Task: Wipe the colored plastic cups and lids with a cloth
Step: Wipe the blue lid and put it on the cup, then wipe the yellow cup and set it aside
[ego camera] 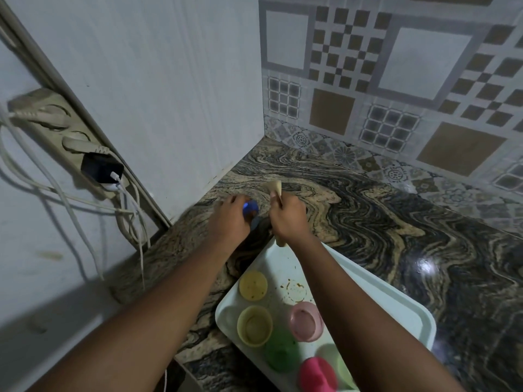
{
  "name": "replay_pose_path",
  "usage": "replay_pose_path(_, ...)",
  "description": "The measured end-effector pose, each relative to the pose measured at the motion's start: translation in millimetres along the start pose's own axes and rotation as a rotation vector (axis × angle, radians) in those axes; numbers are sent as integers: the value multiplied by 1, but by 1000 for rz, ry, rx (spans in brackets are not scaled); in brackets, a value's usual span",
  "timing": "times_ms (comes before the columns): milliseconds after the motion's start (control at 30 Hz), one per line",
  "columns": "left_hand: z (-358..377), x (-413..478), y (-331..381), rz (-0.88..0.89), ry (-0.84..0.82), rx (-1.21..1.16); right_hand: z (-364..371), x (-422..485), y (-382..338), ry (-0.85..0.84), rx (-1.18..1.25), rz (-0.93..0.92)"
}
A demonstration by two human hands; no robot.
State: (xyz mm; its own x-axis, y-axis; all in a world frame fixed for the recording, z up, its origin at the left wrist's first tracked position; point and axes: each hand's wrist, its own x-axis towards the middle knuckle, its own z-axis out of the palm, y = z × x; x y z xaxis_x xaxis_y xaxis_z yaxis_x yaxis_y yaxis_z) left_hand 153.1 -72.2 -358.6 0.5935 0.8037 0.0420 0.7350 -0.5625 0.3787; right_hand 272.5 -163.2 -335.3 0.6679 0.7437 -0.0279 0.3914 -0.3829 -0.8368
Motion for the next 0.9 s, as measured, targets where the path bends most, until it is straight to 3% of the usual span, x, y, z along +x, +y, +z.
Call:
replay_pose_path(233,-13,-10,4,90,108,16,-12,-12,-6,-6,36,-18)
replay_pose_path(433,-63,-69,27,307,354,-317,-47,-46,-26,26,307,-14)
replay_pose_path(633,-47,-155,8,183,-51,-440,-59,-108,-14,-20,441,55)
replay_pose_path(900,-18,-217,-15,160,-375,-160,-51,-186,17,-110,373,152)
